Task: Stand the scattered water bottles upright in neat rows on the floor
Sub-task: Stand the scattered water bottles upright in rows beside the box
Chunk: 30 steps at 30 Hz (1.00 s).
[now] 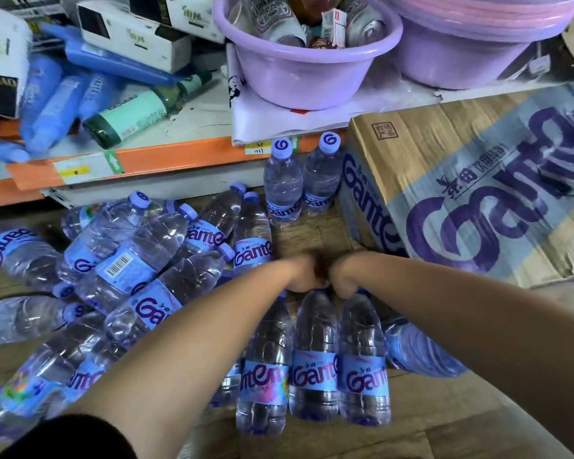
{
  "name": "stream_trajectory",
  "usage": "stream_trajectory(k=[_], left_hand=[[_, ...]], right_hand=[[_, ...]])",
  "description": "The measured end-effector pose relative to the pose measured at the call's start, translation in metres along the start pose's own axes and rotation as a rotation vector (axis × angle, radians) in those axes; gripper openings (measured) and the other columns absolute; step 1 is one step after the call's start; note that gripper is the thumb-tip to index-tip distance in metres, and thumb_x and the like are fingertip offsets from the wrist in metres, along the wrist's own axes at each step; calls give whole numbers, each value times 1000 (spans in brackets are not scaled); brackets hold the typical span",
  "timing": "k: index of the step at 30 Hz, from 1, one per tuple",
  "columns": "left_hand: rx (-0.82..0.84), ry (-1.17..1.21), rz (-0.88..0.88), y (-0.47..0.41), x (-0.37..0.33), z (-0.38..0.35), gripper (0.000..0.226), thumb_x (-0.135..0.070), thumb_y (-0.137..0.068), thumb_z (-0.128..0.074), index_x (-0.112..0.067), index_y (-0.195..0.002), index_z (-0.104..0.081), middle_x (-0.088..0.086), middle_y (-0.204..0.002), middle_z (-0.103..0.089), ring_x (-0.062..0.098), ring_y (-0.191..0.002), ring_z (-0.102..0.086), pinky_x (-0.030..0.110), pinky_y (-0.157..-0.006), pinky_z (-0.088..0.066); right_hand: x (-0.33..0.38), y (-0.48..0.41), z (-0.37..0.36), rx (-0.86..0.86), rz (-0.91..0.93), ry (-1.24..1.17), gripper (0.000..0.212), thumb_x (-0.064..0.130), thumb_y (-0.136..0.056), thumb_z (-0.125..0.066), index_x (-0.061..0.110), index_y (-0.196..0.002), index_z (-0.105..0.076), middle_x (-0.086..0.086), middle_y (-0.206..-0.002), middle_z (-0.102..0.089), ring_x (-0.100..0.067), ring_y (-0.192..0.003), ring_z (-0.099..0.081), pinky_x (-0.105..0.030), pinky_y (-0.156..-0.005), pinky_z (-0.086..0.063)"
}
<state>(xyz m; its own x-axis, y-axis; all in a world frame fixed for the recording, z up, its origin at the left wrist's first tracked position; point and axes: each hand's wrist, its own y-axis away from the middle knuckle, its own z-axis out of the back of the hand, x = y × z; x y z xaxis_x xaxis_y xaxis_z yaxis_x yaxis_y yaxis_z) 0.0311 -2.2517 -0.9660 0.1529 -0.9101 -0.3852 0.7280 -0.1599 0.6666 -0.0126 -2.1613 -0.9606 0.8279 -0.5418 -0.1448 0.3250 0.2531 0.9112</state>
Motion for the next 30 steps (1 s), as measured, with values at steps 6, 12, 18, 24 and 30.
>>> stream_trajectory(k=[6,12,18,24,30], left_hand=[[29,210,64,-15,7,-22,53,-26,-82,-70,-7,-129,-54,11,-111,-64,20,-92,-59,27,-73,-46],[-4,85,112,-8,4,-13,44,-30,-88,-59,-8,-126,-58,13,-122,-63,24,-103,-60,30,-85,-47],[-33,25,133,11,10,5,41,-33,-89,-56,-4,-118,-61,17,-112,-68,28,-91,-68,32,-78,-54],[-228,-19,90,32,14,35,29,-30,-90,-57,-8,-107,-64,10,-95,-59,24,-93,-57,27,-73,-39],[-481,165,84,45,15,57,28,-26,-90,-57,-6,-110,-61,13,-113,-64,31,-105,-58,30,-79,-41]], right_hand=[[3,-16,-1,114,63,46,38,26,-94,-50,6,-126,-54,-16,-112,-54,-27,-101,-53,-41,-105,-44],[5,-2,-1,96,71,105,45,23,-98,-42,14,-142,-37,-13,-138,-45,-31,-128,-45,-46,-109,-36],[4,26,11,-20,42,-81,44,29,-102,-36,2,-135,-48,-17,-127,-55,-32,-114,-53,-40,-103,-39],[-2,60,31,-297,-25,-90,48,40,-101,-37,5,-128,-55,-13,-133,-57,-30,-119,-57,-34,-95,-45],[-30,78,44,-604,-88,-274,35,26,-97,-44,6,-69,-45,-13,-79,-49,-26,-86,-50,-33,-70,-39]])
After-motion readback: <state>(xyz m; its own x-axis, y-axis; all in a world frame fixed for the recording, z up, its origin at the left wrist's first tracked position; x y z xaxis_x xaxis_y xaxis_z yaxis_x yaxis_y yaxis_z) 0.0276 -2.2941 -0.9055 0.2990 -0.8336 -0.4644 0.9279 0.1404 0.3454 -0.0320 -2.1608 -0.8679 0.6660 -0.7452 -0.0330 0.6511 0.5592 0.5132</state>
